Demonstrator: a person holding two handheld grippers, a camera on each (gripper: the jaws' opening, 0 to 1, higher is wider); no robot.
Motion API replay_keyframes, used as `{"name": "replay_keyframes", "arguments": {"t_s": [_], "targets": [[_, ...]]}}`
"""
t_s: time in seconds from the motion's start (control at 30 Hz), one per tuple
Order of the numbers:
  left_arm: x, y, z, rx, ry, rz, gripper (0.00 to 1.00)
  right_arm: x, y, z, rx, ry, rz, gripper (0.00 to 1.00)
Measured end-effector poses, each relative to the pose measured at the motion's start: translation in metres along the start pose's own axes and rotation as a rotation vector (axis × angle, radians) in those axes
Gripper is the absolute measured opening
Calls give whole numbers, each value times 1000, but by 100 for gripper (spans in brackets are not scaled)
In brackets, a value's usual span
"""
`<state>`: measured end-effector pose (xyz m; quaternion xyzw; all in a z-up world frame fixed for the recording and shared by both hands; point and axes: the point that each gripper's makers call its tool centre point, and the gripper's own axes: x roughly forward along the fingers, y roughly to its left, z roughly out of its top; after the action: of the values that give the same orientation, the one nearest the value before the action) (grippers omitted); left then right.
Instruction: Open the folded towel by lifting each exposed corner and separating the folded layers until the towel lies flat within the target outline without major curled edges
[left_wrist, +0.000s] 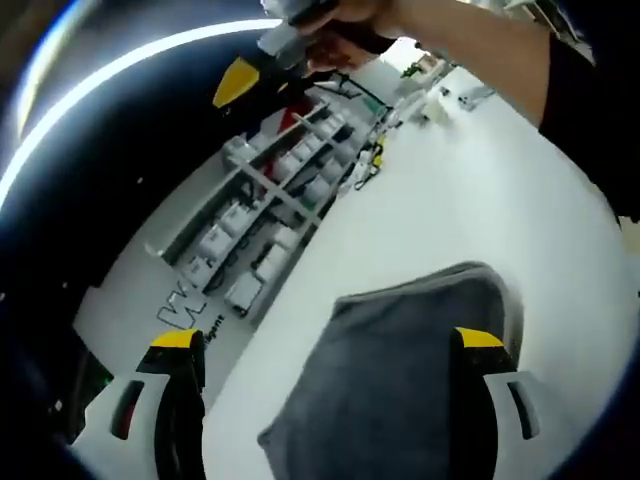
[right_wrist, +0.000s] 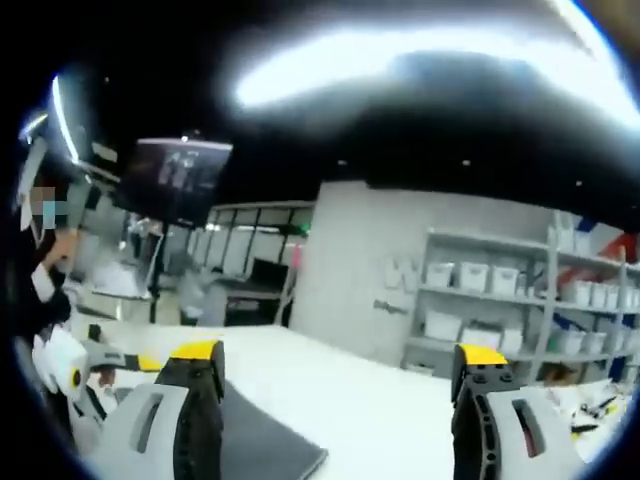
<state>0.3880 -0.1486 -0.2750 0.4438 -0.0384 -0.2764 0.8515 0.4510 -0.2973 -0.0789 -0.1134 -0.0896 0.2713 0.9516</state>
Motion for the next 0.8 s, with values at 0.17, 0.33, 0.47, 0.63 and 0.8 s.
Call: {"name": "replay_keyframes", "arguments": {"t_s": [0.17, 0.33, 0.47, 0.63, 0.8], "targets": [[0, -6, -5, 3, 13, -2, 100, 21, 15, 0, -39, 20, 87, 94], [2, -8, -17, 11, 33, 19, 100, 37, 23, -33, -71, 109, 171, 97], [8, -17, -29, 6, 60, 7, 100, 45, 19, -56, -84, 166, 188, 96], [11, -31, -30, 10, 64, -10, 100, 54, 19, -65, -68, 157, 217, 94], [15, -46, -18, 10, 23, -21, 100, 68, 25, -94, -9, 196, 290, 91]]}}
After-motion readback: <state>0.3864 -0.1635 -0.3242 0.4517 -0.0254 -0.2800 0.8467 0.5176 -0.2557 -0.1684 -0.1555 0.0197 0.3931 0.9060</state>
